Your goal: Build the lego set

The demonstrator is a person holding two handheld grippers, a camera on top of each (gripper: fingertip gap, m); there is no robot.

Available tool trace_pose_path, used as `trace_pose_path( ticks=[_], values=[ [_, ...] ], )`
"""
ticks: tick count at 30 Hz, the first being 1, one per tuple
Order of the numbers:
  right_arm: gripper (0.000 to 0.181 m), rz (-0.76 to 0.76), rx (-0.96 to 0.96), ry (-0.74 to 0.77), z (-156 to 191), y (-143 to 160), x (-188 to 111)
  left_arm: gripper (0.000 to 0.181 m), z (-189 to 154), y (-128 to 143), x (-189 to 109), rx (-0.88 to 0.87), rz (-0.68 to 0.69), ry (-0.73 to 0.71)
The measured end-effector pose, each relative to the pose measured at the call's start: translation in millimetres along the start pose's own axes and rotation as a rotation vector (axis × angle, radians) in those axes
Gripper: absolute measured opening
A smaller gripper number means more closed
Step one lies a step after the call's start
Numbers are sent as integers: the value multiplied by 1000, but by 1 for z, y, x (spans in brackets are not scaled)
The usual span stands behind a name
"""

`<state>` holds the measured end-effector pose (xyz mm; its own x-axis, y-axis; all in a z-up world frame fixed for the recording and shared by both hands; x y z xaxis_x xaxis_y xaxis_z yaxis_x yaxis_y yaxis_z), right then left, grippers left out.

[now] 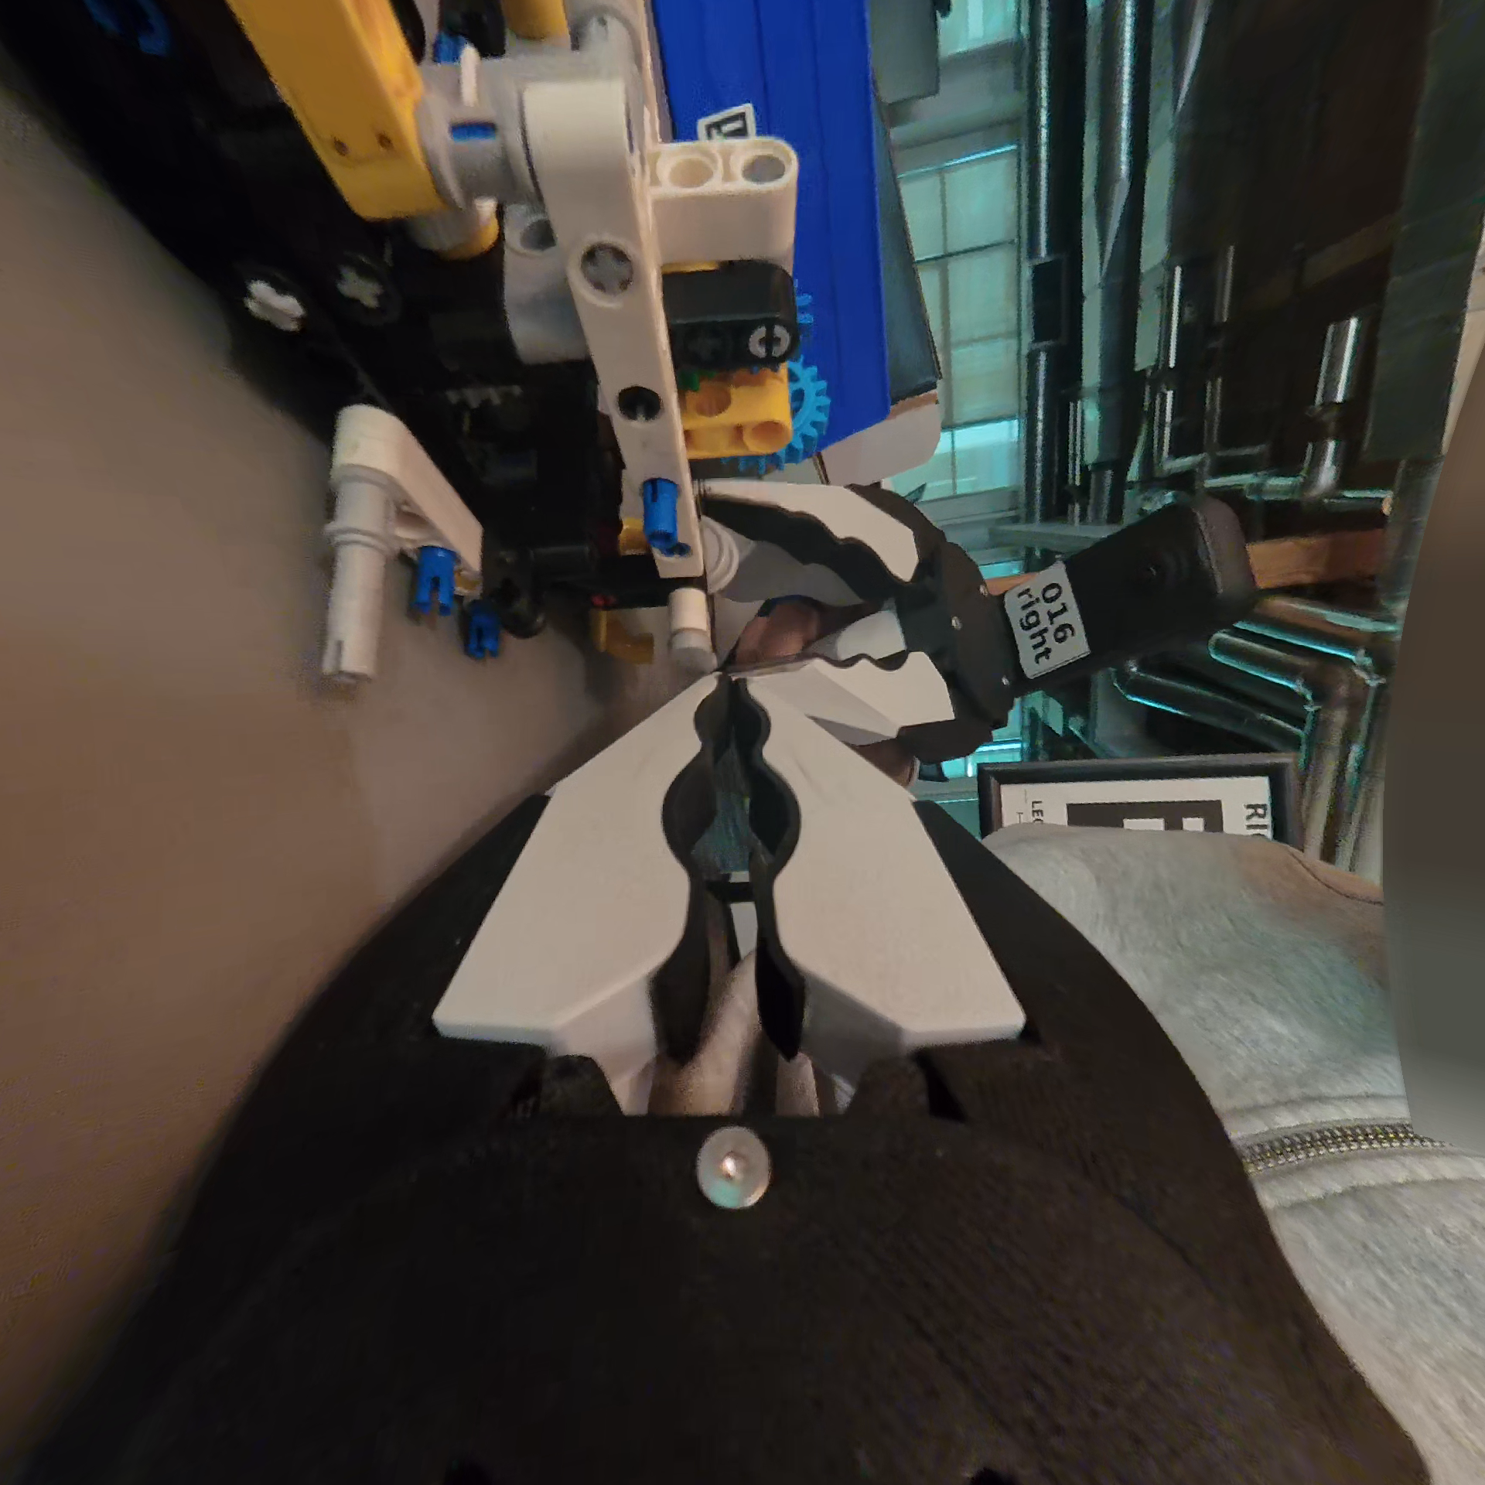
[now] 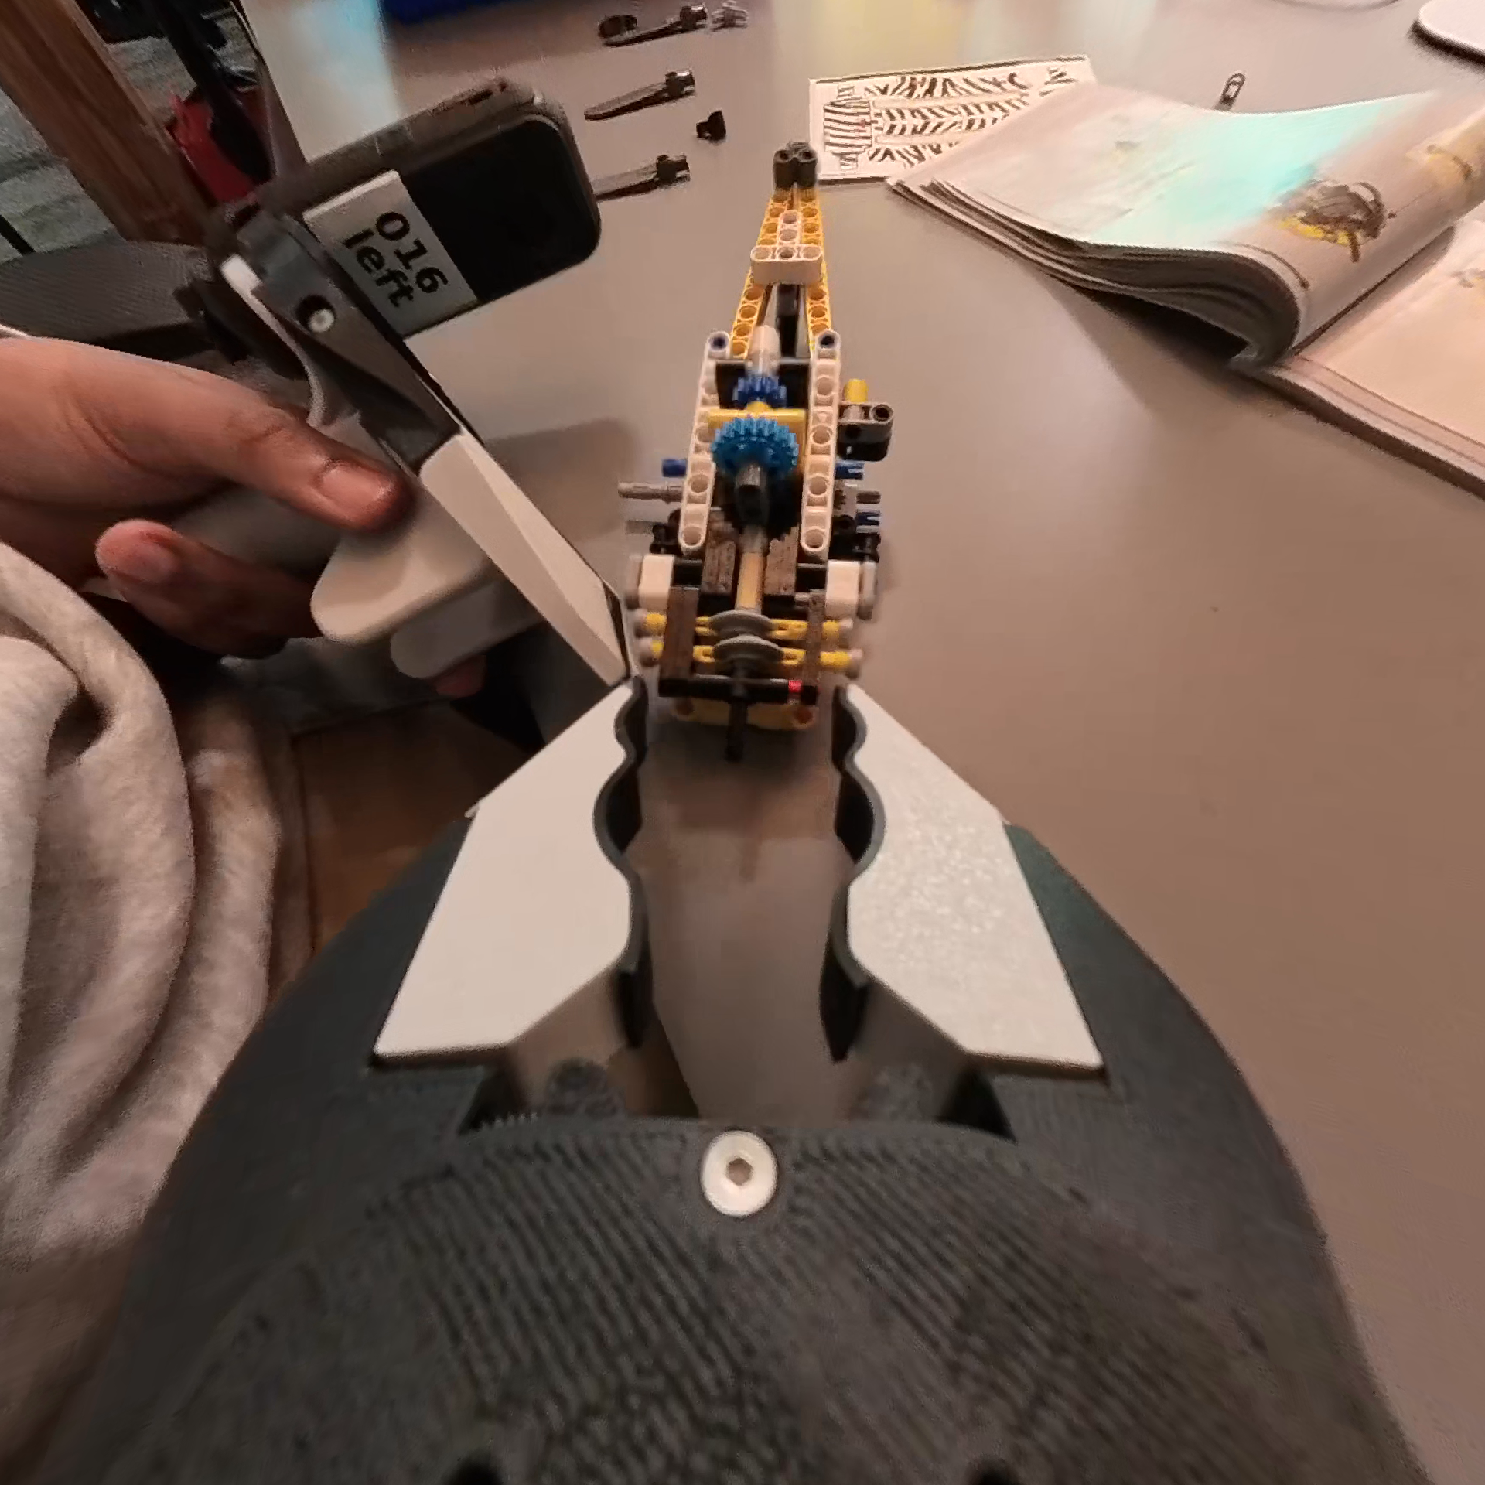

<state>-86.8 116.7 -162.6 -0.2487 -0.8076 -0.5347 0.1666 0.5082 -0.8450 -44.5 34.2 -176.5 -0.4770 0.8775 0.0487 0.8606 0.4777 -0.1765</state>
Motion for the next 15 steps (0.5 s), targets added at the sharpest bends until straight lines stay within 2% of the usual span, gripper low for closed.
trace_pose_path(
  ticks=[5, 13, 15],
  values=[
    [42, 13, -36, 24, 4, 0, 5, 0, 1, -1, -4, -10, -8, -11],
    [38, 9, 34, 9, 6, -3, 7, 0, 1, -3, -9, 0, -50, -20],
    [27, 4, 64, 39, 7, -7, 9, 0, -1, -4, -13, -10, -75, 0]
  ],
)
Point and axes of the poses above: each gripper's, where its closed fingertips meet, x out along the fingers, y out of its underside, z = x × y across the jaws, the point moved 5 cm from there along -x, back along the fingers, and after that the axes turned 8 degrees about y, right-handed, at the moved point
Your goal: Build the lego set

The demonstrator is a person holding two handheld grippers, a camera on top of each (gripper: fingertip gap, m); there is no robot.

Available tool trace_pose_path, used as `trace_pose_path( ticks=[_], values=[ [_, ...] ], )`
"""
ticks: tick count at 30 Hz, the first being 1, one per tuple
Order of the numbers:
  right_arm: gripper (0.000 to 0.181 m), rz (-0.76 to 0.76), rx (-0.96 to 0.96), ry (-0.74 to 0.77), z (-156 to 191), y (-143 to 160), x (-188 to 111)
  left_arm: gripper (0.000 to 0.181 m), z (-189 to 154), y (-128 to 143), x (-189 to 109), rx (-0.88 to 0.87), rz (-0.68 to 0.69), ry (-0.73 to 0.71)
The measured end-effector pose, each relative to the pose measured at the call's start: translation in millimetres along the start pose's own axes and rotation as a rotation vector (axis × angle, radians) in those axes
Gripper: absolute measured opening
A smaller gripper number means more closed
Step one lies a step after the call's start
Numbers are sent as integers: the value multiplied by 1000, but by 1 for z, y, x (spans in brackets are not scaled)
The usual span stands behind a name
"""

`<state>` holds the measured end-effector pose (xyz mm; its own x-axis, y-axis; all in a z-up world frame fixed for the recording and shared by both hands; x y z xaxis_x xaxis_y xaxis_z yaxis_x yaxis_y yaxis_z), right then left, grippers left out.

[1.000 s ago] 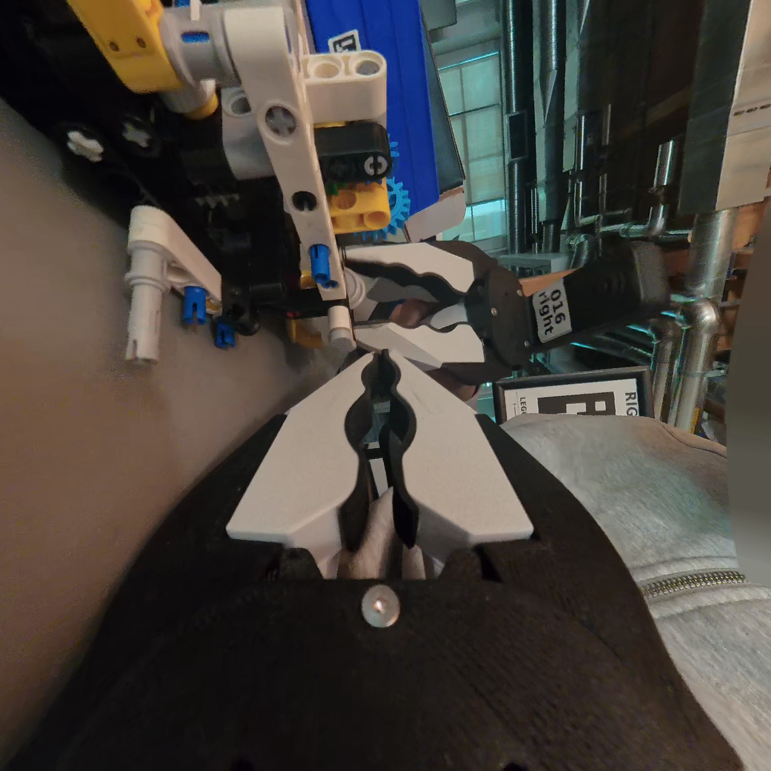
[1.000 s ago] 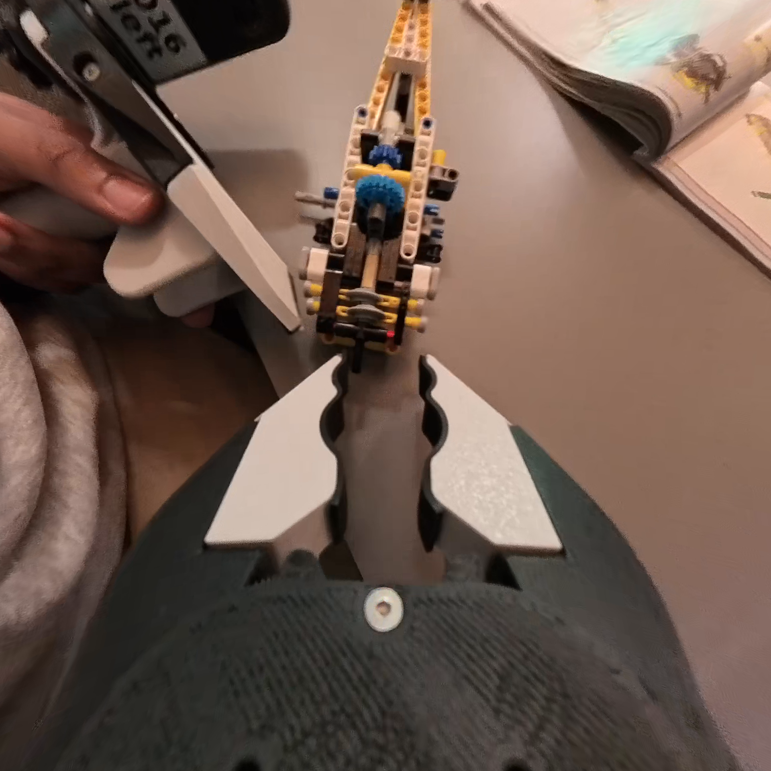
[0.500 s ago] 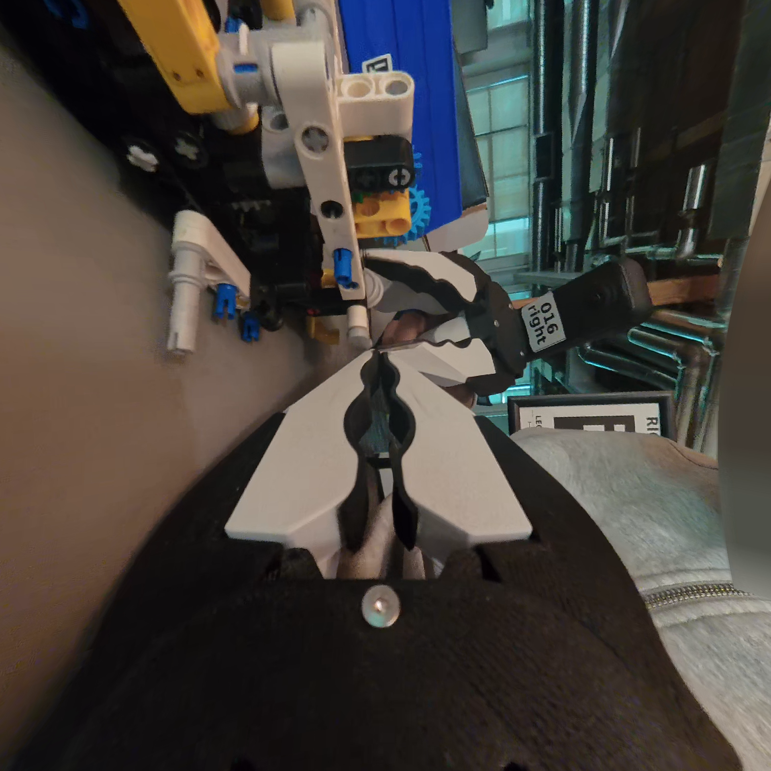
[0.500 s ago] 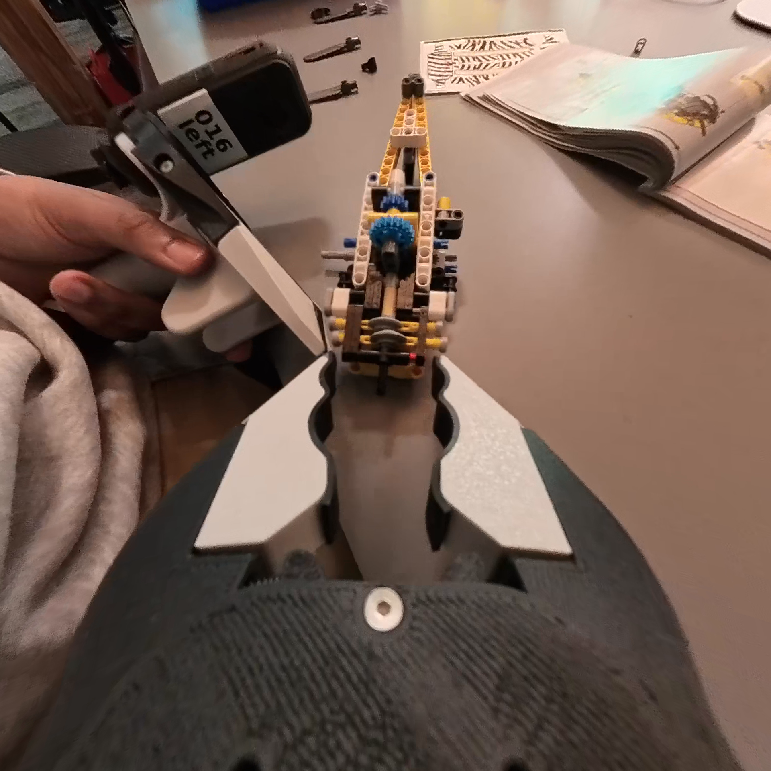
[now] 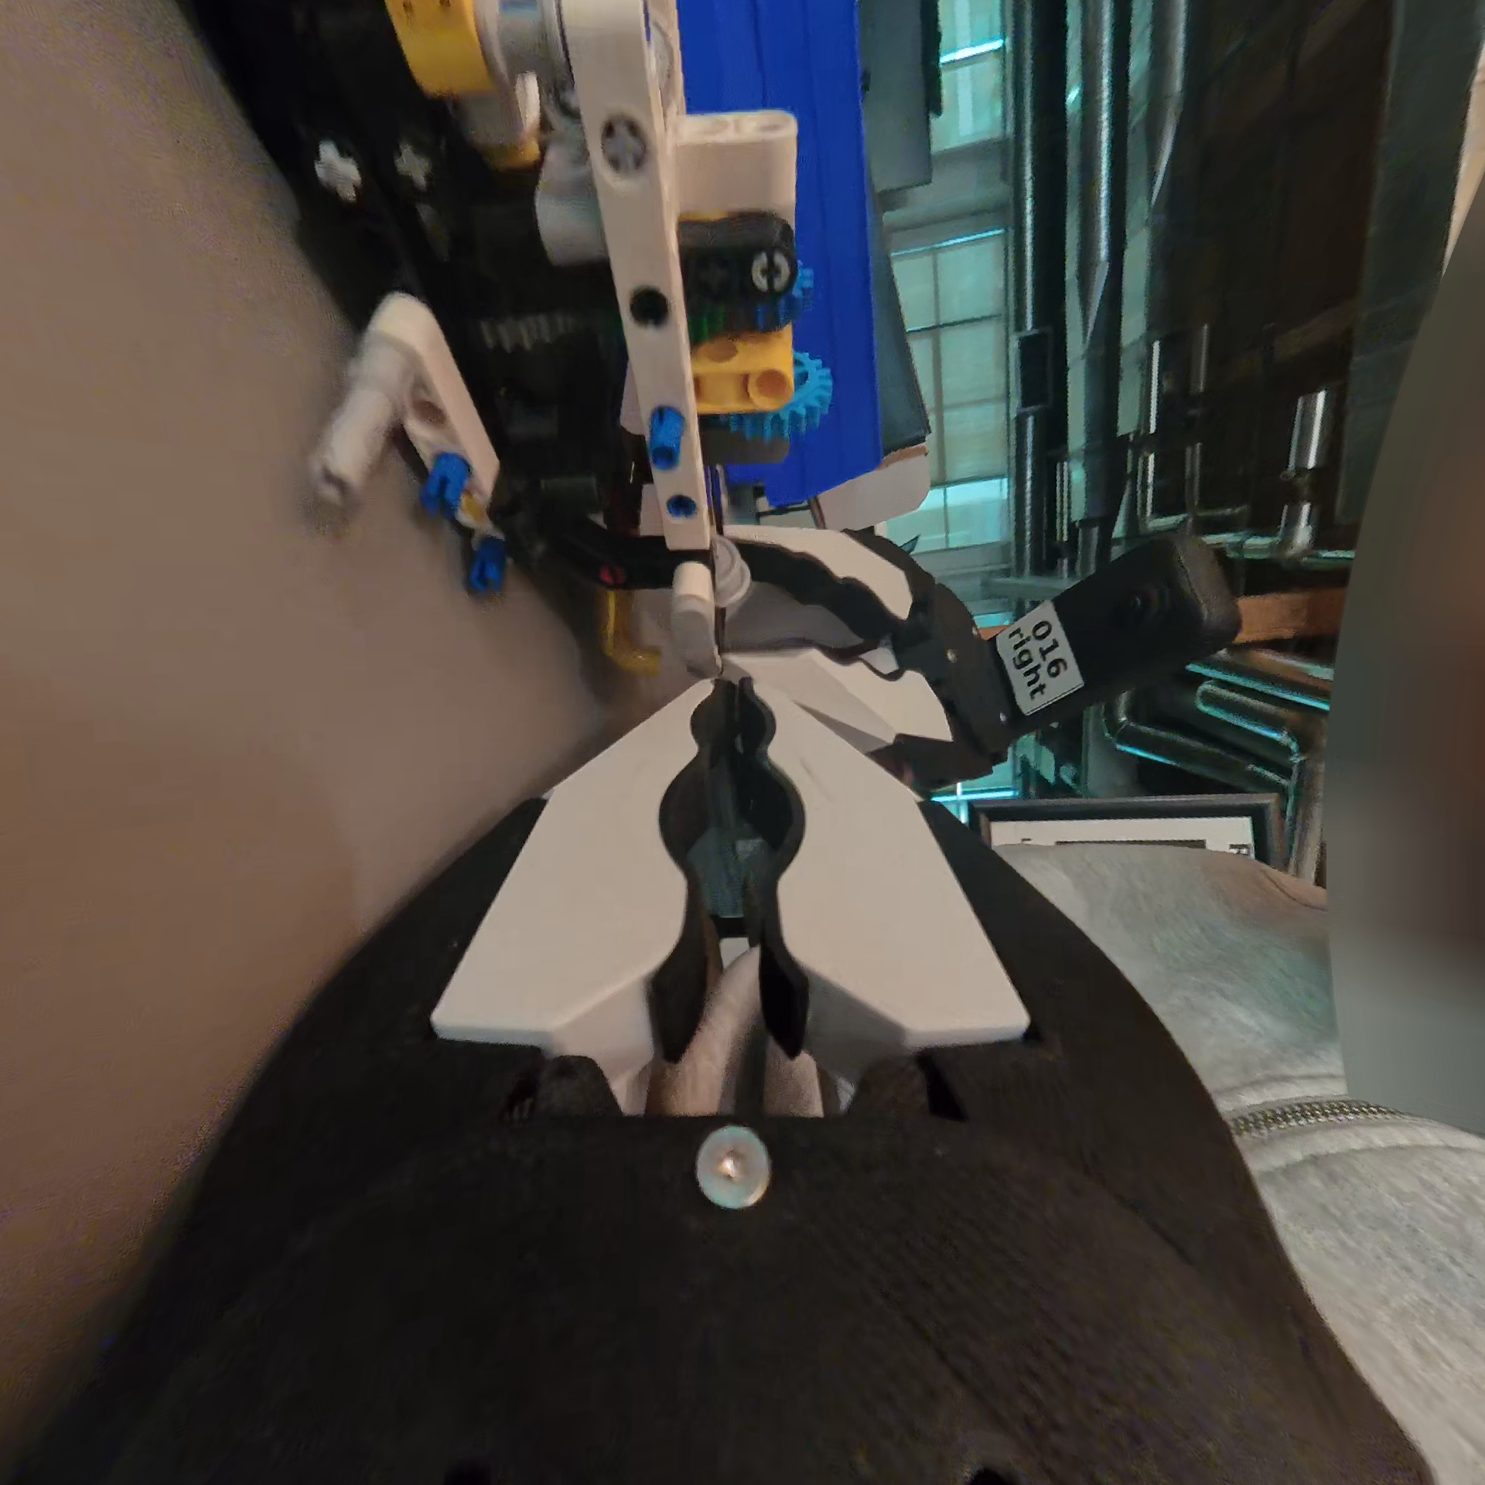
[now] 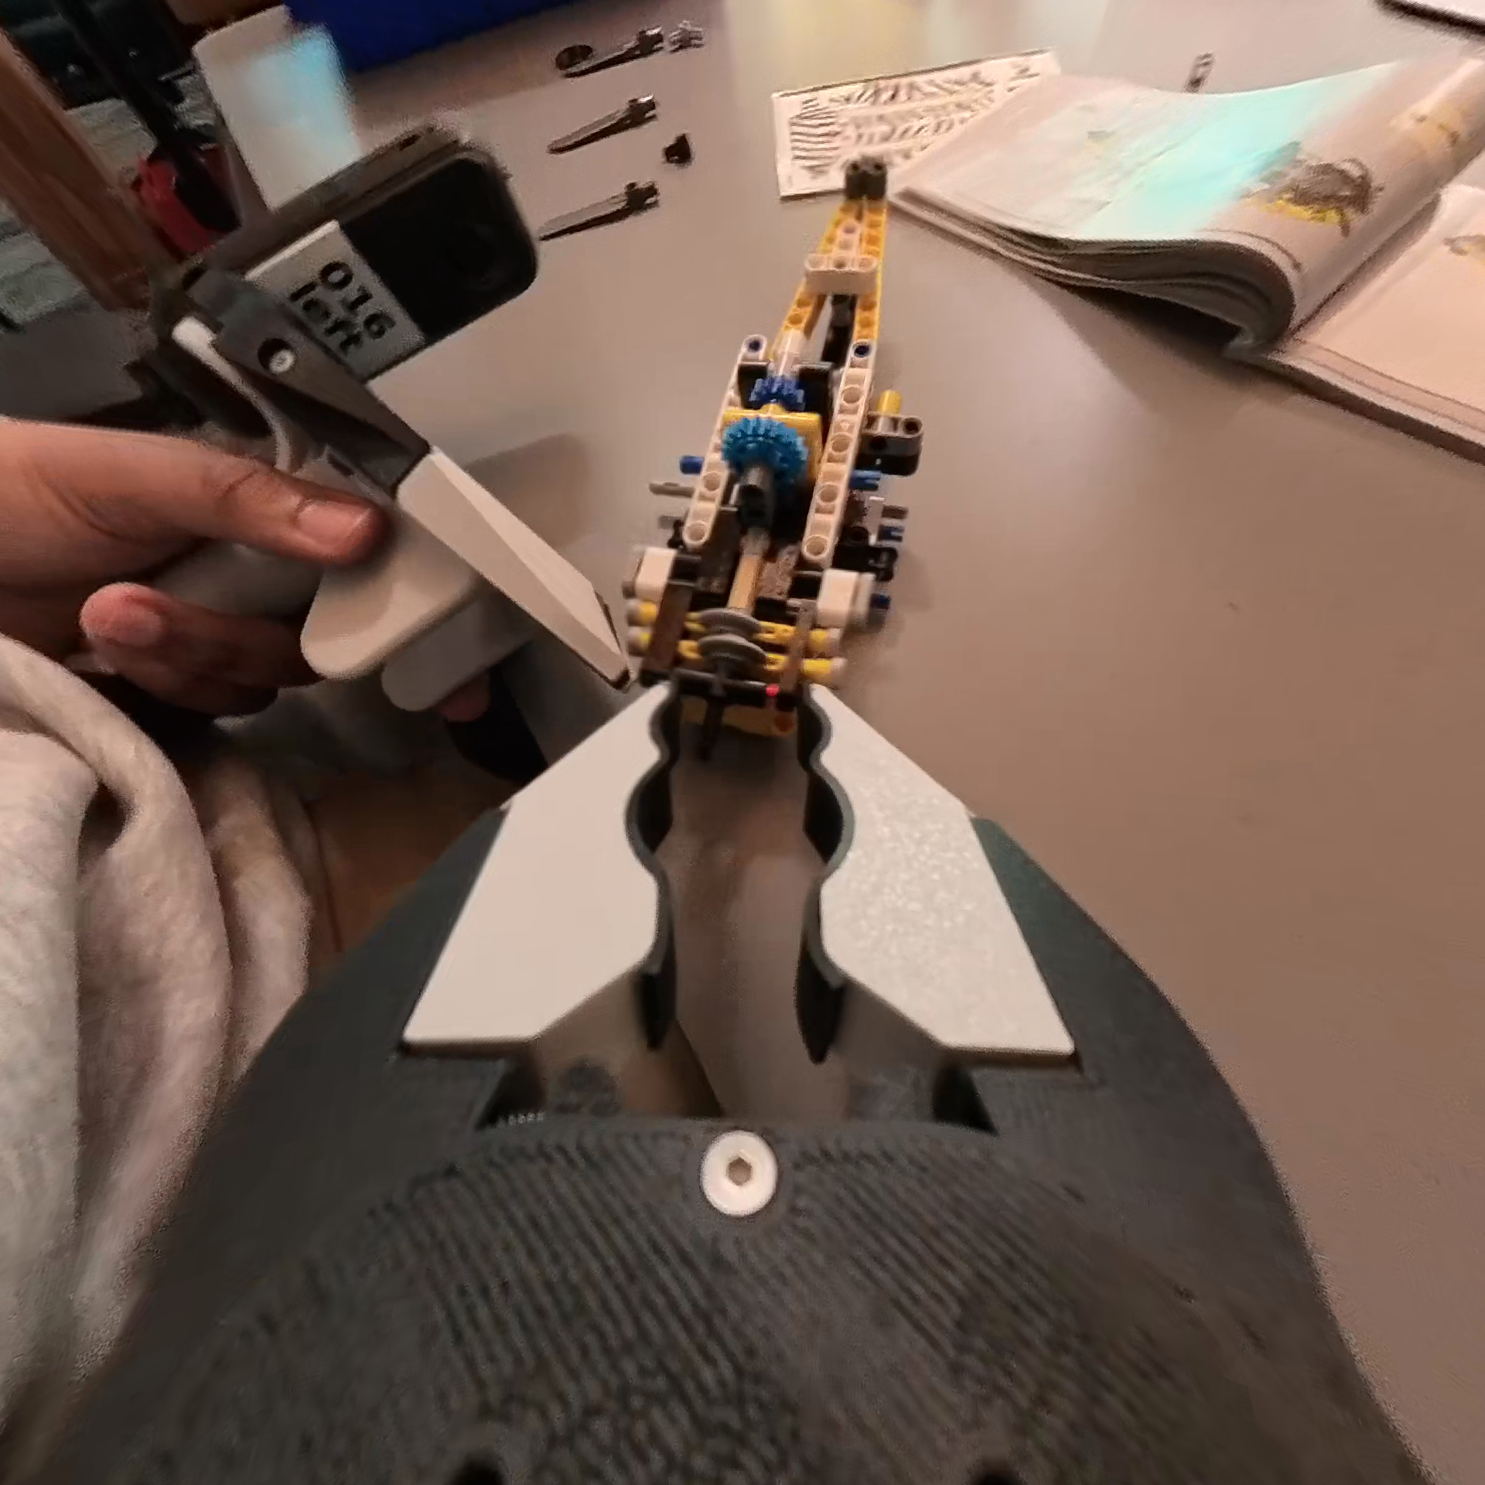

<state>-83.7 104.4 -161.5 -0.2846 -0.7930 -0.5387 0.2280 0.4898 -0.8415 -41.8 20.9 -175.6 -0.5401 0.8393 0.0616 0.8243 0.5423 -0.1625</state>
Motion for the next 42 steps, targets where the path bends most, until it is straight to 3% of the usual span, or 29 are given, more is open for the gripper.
trace_pose_path(
  ticks=[5, 12, 16, 20, 33, 42],
  values=[
    [19, -17, -10, 139, 8, -6, 6, 0, 0, -3, -8, 1, -45, -2],
    [29, 4, -76, 276, 11, -2, 6, 0, 1, -4, -10, 25, -56, -19],
    [52, -40, 79, 186, 8, -1, 5, 0, 1, -4, -10, 29, -62, -19],
    [63, -76, 146, 124, 8, -3, 5, 0, 1, -4, -11, 32, -70, -22],
    [60, -13, 52, 170, 11, 2, 19, 0, 3, -8, -19, 74, -98, -51],
    [60, -55, 3, 229, 15, -5, 20, 0, 5, -11, -25, 126, -107, -84]
  ],
)
Point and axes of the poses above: each gripper's, where its closed fingertips meet, x out along the fingers, y out of its underside, z = x × y across the jaws, the point moved 5 cm from there along -x, back along the fingers, and after that the axes turned 8 degrees about y, right-handed, at the moved point
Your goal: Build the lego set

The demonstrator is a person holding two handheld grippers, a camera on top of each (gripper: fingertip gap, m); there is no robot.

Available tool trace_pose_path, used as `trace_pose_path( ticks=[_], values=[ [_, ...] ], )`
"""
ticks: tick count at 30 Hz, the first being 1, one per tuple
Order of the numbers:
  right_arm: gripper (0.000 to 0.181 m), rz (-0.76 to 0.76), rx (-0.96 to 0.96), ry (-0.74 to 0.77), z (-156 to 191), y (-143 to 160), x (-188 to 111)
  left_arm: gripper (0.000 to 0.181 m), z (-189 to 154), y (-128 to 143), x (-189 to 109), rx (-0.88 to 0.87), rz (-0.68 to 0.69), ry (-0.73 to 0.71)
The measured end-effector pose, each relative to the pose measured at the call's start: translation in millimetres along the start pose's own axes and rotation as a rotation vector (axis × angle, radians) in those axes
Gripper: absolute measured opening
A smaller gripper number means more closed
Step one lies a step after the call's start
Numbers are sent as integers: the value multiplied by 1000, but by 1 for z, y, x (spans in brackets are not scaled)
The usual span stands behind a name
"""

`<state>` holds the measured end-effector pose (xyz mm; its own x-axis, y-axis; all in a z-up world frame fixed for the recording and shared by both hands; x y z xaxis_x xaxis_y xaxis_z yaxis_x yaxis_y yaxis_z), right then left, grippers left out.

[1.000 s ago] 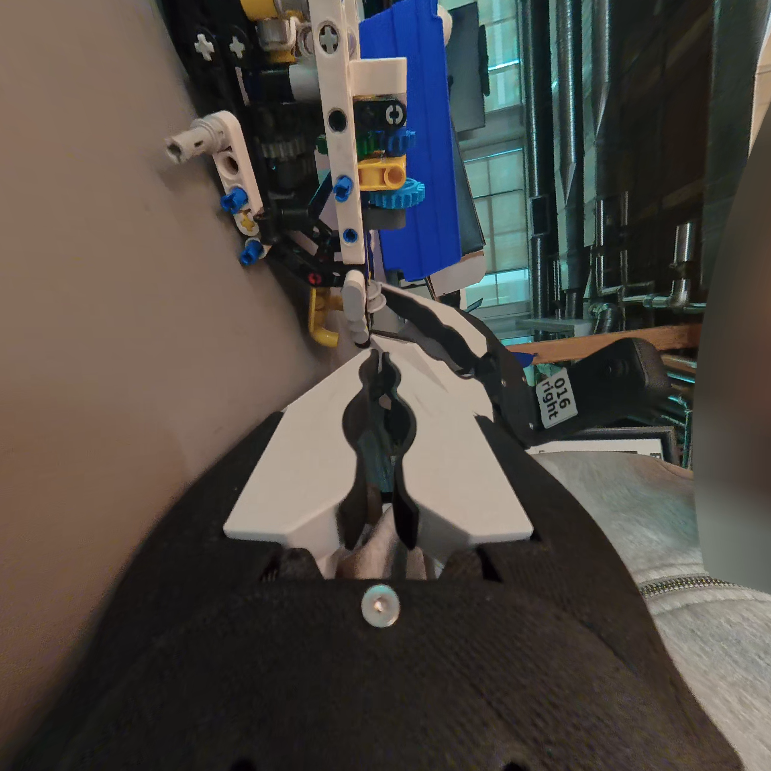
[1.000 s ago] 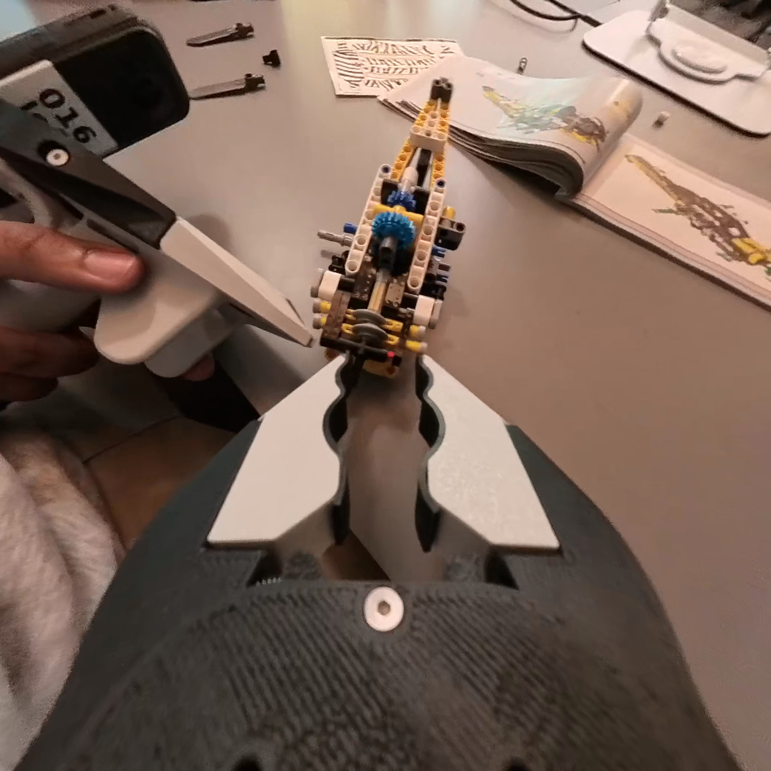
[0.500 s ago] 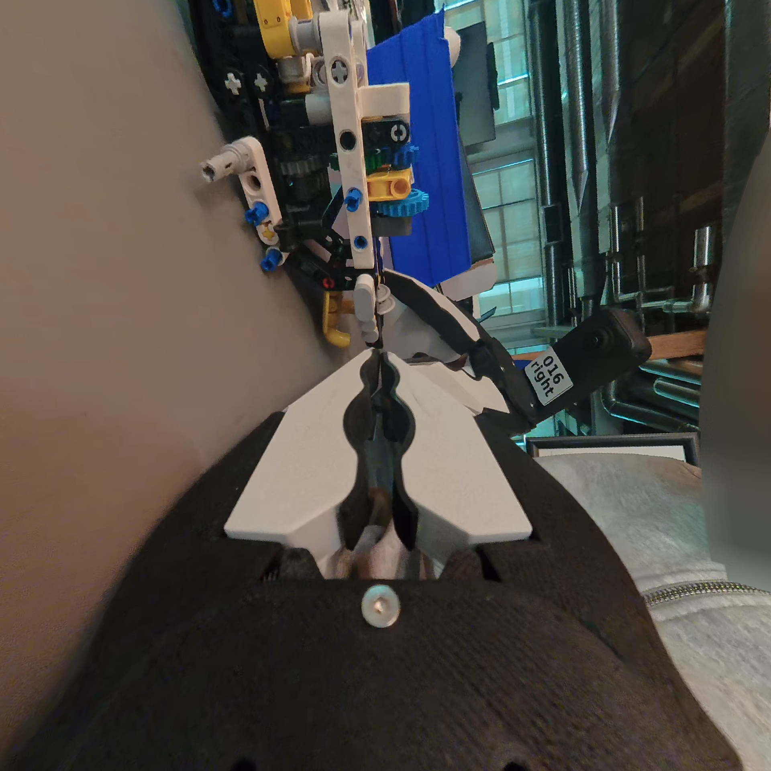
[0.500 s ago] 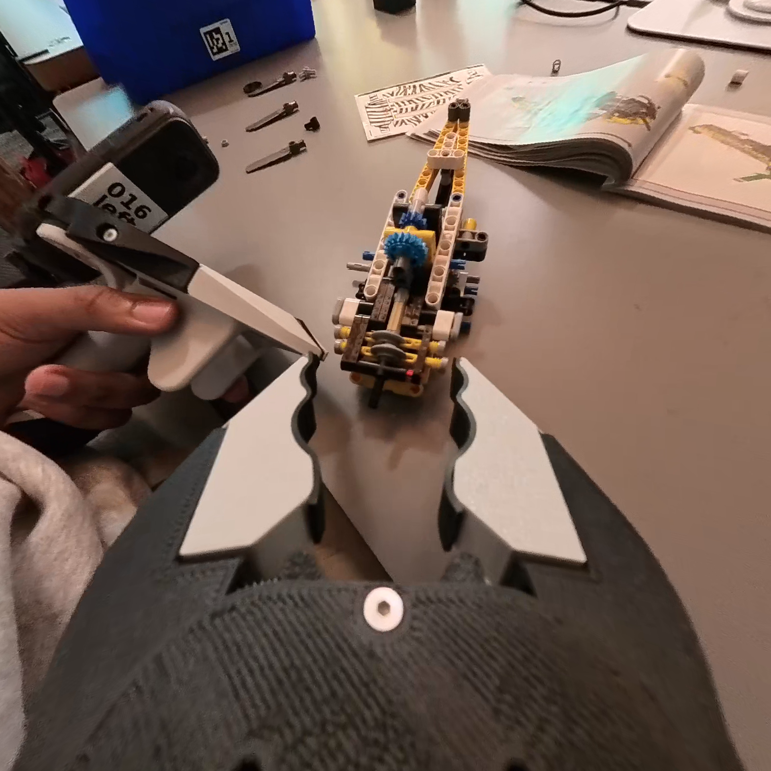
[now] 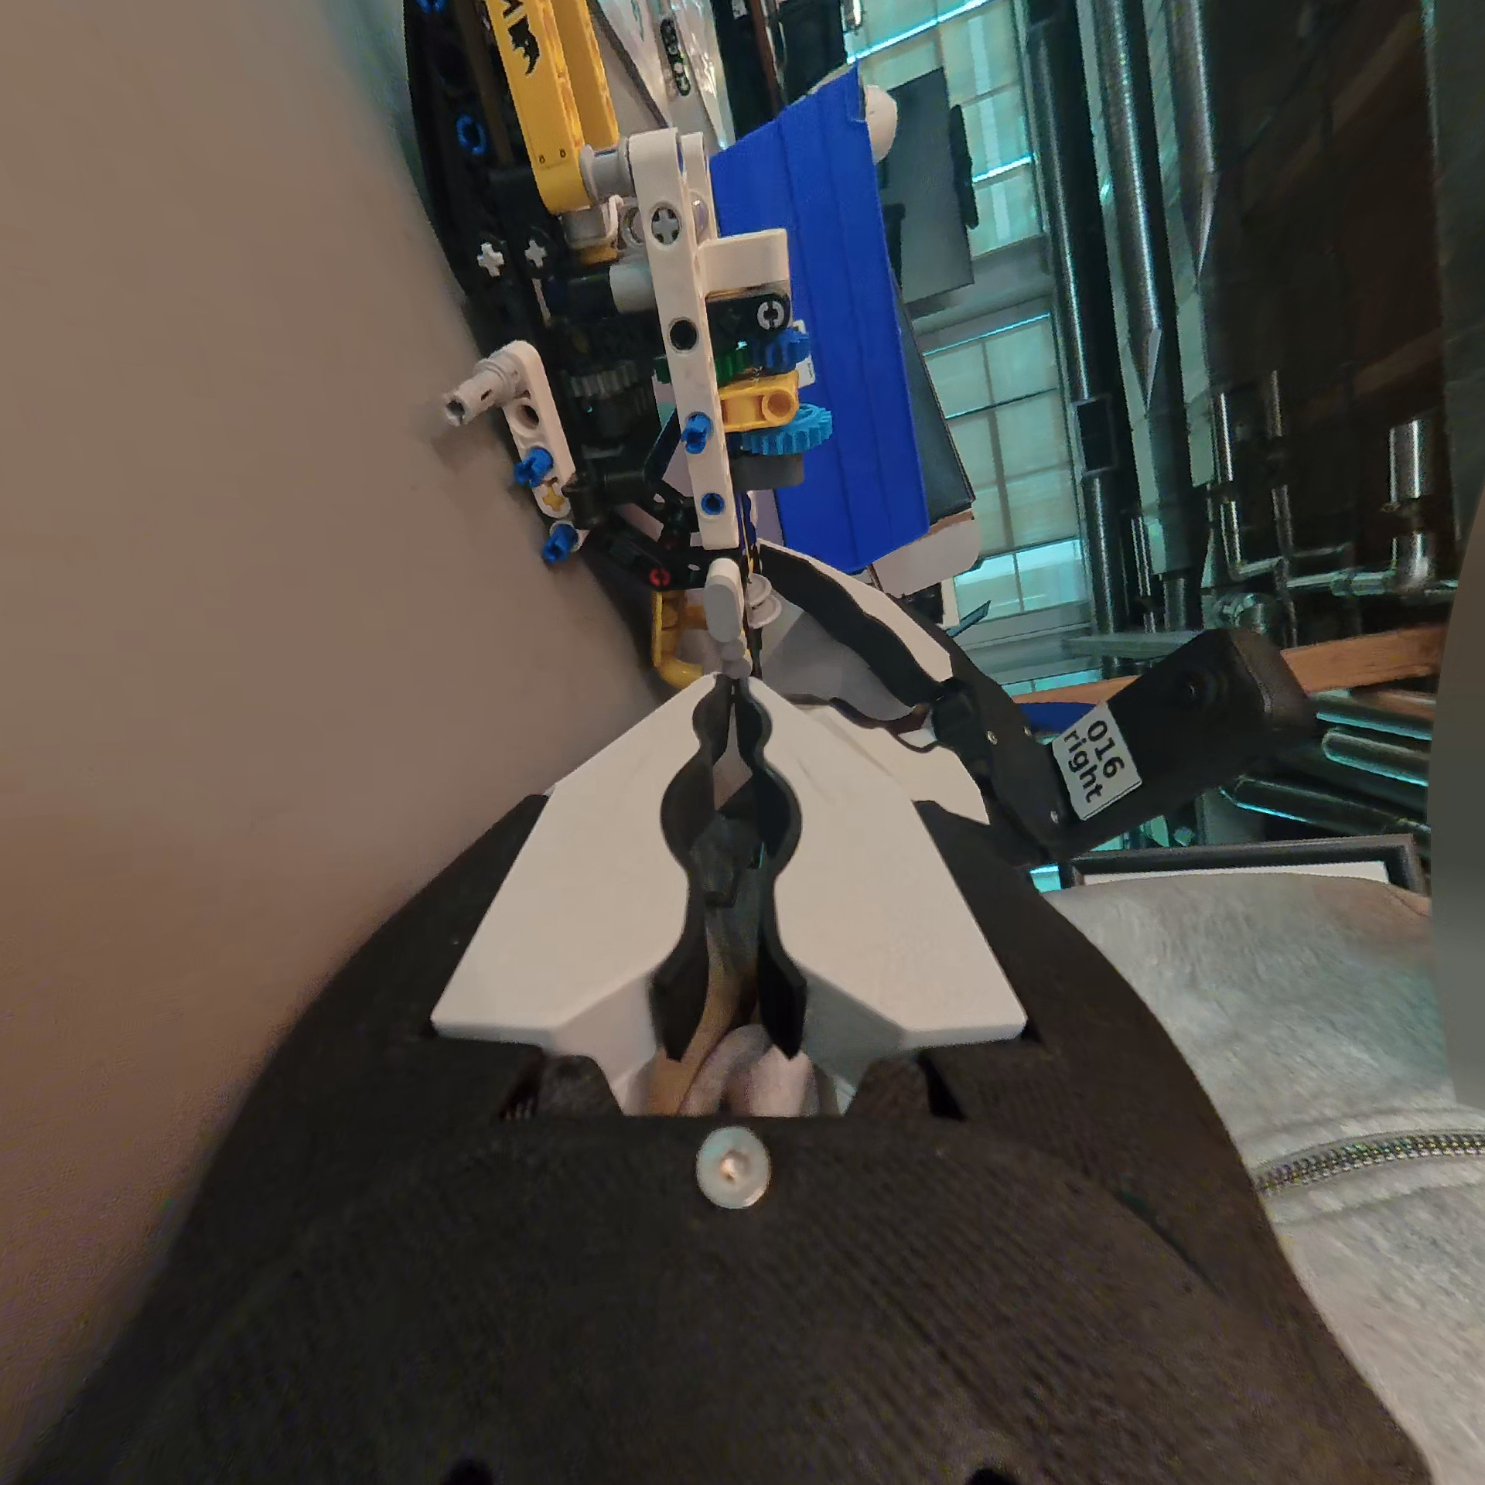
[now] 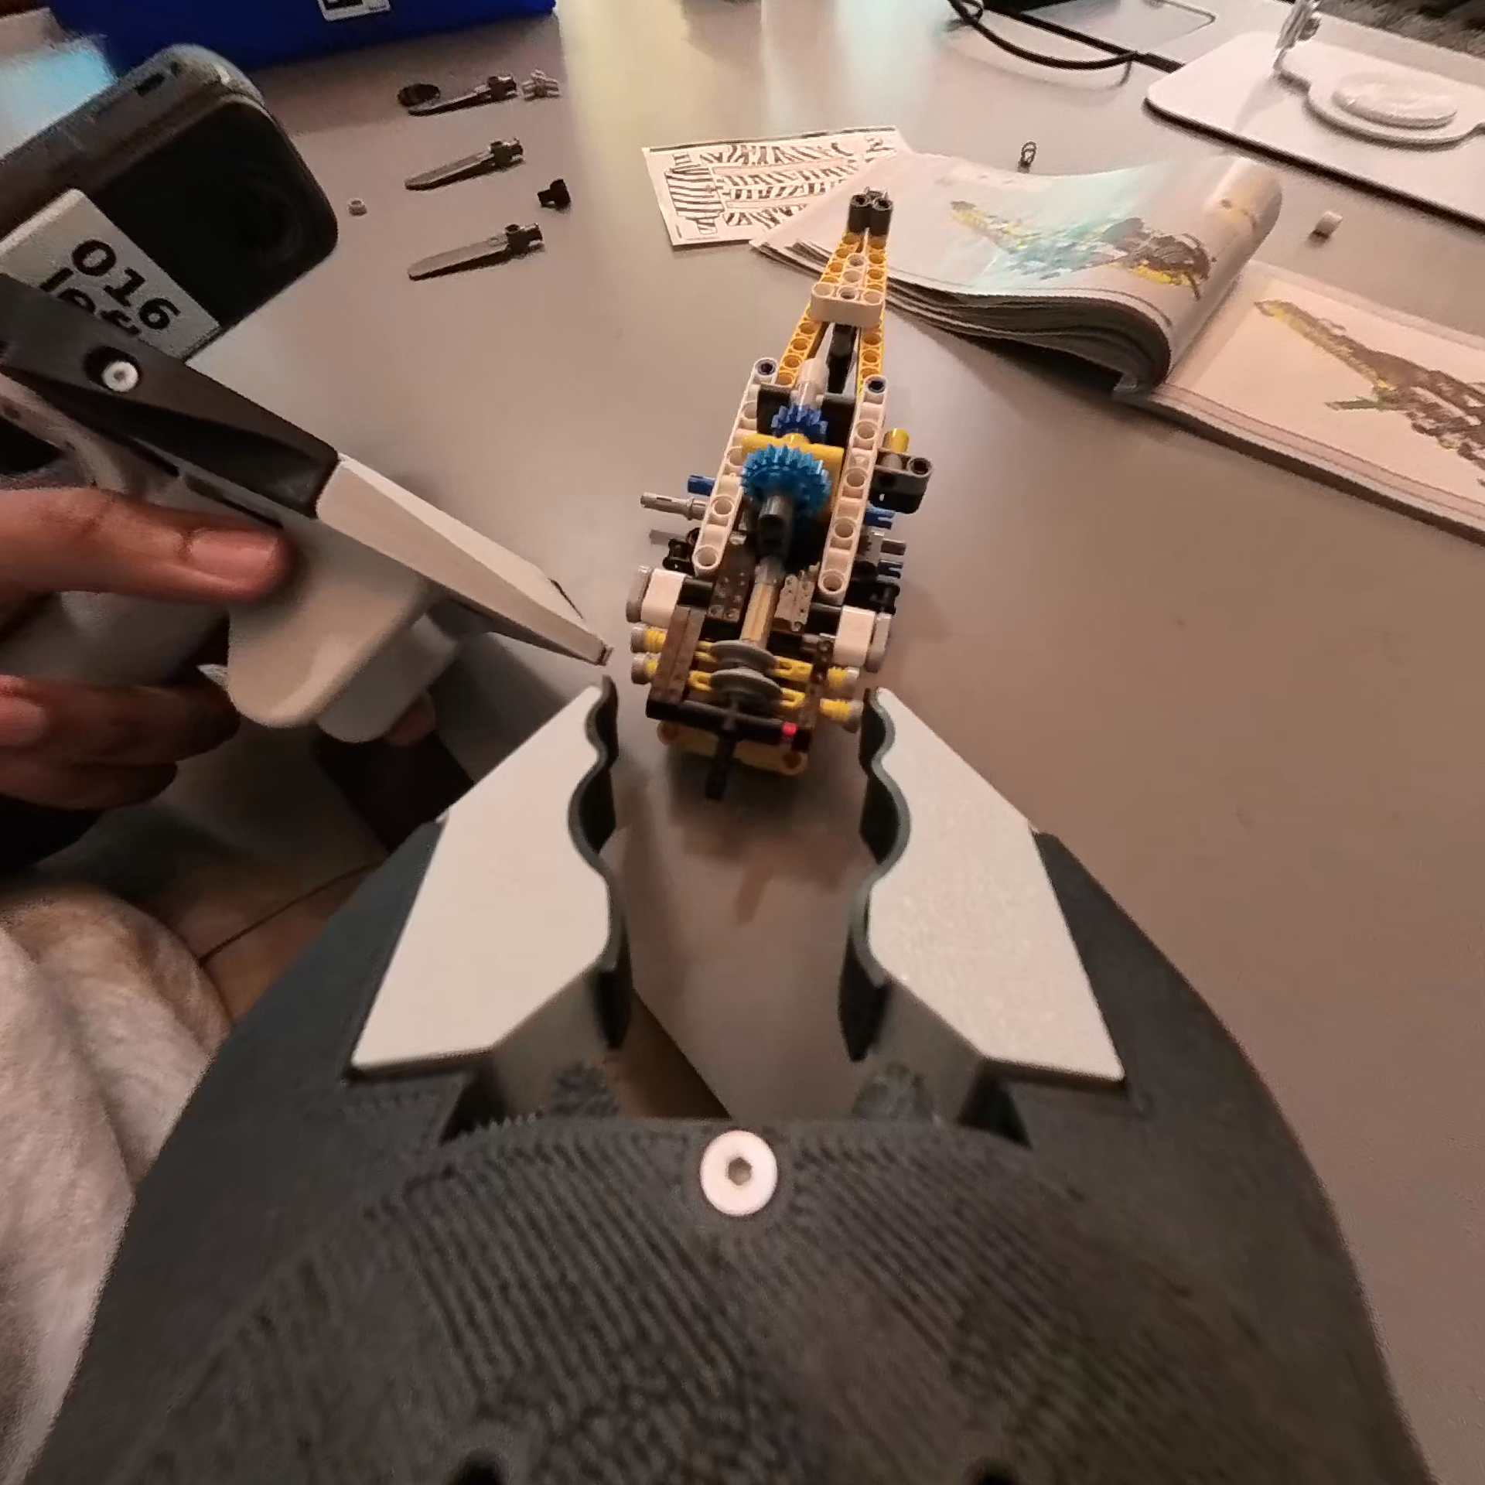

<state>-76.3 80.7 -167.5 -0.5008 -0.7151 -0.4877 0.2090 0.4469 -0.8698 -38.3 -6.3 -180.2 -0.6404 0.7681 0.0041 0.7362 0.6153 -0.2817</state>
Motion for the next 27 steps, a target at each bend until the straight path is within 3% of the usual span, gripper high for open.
trace_pose_path(
  ticks=[4, 11, 27],
  values=[
    [58, -5, 24, 13, 1, -1, 1, 0, 0, 0, 0, 17, 4, 4],
    [61, -24, 226, -28, -7, 0, -3, 0, -1, 1, 0, 19, 14, 16],
    [54, -10, 152, 13, -5, -2, 3, 0, -2, 1, -1, 14, 22, 37]
  ],
)
Point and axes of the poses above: each gripper's, where its closed fingertips meet, x out along the fingers, y out of its underside, z = x × y across the jaws, the point moved 5 cm from there along -x, back along the fingers, and after that the axes turned 8 degrees about y, right-handed, at the moved point
